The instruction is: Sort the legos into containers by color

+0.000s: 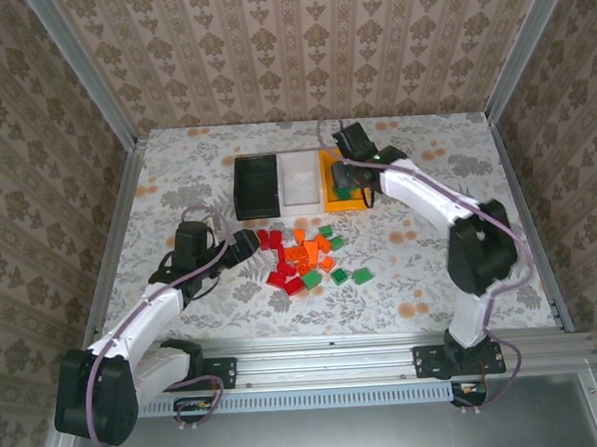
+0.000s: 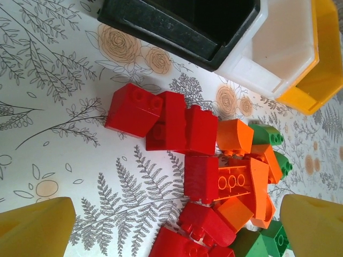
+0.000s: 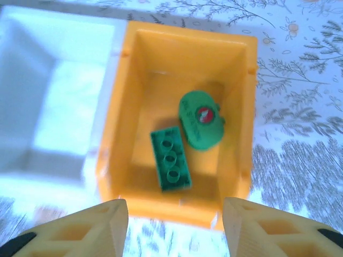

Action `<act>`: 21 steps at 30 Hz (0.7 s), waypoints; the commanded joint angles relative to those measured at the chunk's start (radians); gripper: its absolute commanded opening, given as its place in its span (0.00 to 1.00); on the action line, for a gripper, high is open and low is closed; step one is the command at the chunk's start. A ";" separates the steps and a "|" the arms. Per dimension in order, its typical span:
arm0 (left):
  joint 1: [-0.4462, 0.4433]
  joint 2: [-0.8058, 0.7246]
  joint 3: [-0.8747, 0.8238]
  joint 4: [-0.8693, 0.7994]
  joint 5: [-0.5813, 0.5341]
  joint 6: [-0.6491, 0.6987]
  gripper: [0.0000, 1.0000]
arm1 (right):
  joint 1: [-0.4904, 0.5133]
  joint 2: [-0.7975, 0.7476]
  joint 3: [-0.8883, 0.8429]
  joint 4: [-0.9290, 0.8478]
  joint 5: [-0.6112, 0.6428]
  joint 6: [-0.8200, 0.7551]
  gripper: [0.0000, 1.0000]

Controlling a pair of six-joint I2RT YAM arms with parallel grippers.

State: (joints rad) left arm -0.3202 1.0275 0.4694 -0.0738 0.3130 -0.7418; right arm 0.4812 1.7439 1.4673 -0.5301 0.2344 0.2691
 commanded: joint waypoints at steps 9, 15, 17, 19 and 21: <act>-0.201 0.107 0.021 0.161 0.037 -0.018 1.00 | 0.209 -0.383 -0.616 -0.041 -0.054 0.151 0.70; -0.309 0.190 0.042 0.239 0.015 -0.049 0.98 | 0.211 -0.360 -0.718 0.028 -0.142 0.139 0.74; -0.344 0.210 0.052 0.242 0.003 -0.053 0.98 | 0.214 -0.359 -0.729 0.053 -0.184 0.130 0.74; -0.365 0.221 0.058 0.233 -0.024 -0.054 0.97 | 0.214 -0.320 -0.737 0.074 -0.199 0.124 0.75; -0.371 0.220 0.053 0.236 -0.048 -0.063 0.98 | 0.214 -0.300 -0.727 0.068 -0.200 0.122 0.75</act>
State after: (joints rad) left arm -0.6819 1.2465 0.4988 0.1333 0.3084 -0.7795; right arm 0.6941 1.4174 0.7444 -0.4889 0.0769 0.3935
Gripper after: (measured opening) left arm 0.974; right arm 0.745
